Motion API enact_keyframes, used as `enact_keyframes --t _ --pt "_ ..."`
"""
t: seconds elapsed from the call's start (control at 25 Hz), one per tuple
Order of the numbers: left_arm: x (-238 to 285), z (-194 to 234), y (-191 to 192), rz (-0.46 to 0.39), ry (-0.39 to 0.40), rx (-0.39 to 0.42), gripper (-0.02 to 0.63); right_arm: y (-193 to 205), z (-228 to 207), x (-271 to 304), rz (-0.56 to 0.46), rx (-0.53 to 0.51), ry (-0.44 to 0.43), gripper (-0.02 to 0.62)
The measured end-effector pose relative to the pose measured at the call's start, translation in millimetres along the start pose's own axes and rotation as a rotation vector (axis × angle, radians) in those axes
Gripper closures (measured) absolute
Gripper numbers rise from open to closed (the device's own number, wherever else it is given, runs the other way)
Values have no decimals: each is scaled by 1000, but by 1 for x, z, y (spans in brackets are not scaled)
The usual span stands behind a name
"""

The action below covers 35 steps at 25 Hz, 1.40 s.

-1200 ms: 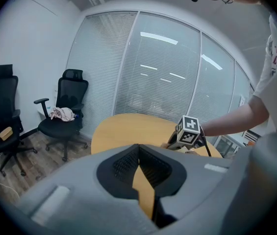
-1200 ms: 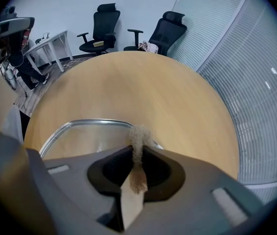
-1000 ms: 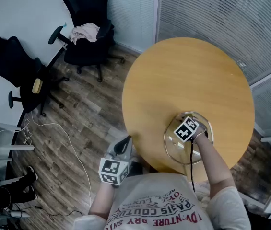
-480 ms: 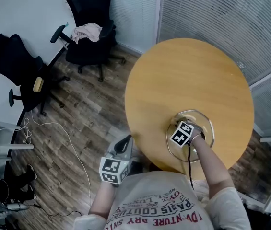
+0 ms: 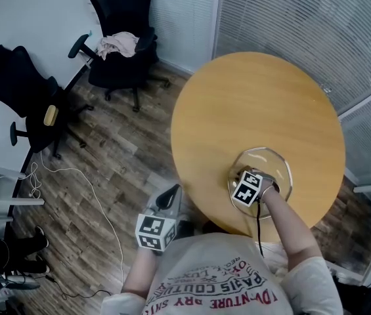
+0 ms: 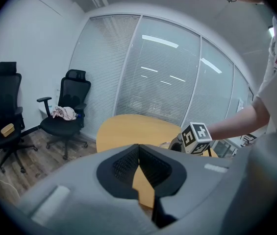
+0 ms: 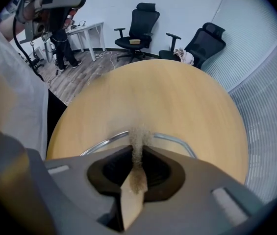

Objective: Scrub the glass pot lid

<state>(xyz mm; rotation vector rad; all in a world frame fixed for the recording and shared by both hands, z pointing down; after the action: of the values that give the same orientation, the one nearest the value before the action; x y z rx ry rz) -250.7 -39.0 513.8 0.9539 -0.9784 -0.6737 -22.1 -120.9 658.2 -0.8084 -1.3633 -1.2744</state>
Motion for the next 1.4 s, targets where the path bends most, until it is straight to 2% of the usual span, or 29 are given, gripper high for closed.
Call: enact_keyframes --t 0.2,0.44,0.76,1.04,1.4 --pt "-7 4 0 2 10 3 598 4 16 -5 -13 11 10 535" --pt "-9 13 -4 1 48 0 600 6 42 -12 -32 4 -40 535" --pt "3 -2 -3 33 153 56 598 24 71 -21 -48 92 -51 535" --pt "18 -30 -1 59 240 101 598 58 96 -31 -60 190 -57 535" --pt "30 -64 1 77 310 132 598 96 121 -41 -65 322 -64 535"
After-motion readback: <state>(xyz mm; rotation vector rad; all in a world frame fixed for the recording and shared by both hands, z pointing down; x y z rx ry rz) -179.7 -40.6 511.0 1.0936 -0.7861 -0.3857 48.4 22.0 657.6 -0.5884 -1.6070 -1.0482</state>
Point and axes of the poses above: the fingertips, and each gripper's own axes: x forward along the fingers, z to its left, y out of its underside, the point moved 5 cm from there along -x, backward along the fingers, and after that the axes turned 4 degrees about -z, right-handed, at the moved point
